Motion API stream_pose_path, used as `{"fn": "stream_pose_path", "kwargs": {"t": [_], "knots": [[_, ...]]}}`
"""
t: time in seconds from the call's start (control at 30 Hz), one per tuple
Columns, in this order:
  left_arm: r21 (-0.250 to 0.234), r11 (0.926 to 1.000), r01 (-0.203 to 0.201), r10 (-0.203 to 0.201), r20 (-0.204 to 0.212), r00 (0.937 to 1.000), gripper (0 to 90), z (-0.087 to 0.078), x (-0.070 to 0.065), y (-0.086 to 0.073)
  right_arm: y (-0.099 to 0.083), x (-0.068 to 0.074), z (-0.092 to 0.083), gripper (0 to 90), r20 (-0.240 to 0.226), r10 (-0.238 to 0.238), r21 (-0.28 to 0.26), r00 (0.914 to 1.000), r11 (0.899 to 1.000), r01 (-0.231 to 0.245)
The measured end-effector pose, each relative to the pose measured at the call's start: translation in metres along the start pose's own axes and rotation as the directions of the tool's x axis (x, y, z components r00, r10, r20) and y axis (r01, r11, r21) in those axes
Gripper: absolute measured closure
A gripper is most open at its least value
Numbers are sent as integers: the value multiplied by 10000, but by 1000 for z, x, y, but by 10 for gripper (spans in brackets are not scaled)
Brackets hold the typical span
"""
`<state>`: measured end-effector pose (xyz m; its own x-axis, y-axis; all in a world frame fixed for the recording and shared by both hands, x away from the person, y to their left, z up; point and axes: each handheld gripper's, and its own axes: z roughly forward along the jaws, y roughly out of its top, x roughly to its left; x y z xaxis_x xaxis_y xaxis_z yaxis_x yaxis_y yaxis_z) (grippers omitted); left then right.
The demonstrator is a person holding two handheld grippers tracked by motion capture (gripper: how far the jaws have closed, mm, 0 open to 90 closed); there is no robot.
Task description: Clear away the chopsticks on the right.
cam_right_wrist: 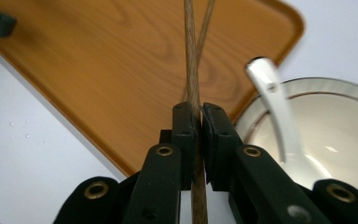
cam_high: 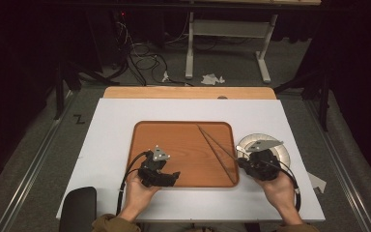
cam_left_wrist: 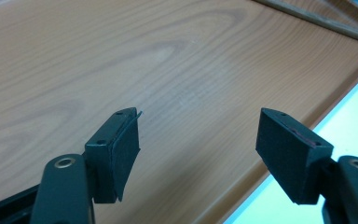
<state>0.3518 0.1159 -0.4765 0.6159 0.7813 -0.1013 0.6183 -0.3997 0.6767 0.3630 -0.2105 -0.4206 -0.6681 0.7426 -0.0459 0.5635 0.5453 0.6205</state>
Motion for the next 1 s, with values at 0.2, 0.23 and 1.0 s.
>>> {"fn": "stream_pose_path", "kwargs": {"t": [0.2, 0.23, 1.0], "knots": [[24, 10000, -42, 42, 6, 10000, 301, 0, 0, 0, -1, 15, 28, 854, 70, -173, 787, 9998, 9968, 167], [28, 10000, -43, 43, 4, 10000, 301, 1, 0, 0, -1, 17, 33, 854, 65, -170, 886, 9998, 9959, 164], [192, 9996, -209, 210, -64, 9998, 300, 3, -3, 0, -4, 30, 79, 848, -10, -252, 1888, 9997, 9817, 249]]}}
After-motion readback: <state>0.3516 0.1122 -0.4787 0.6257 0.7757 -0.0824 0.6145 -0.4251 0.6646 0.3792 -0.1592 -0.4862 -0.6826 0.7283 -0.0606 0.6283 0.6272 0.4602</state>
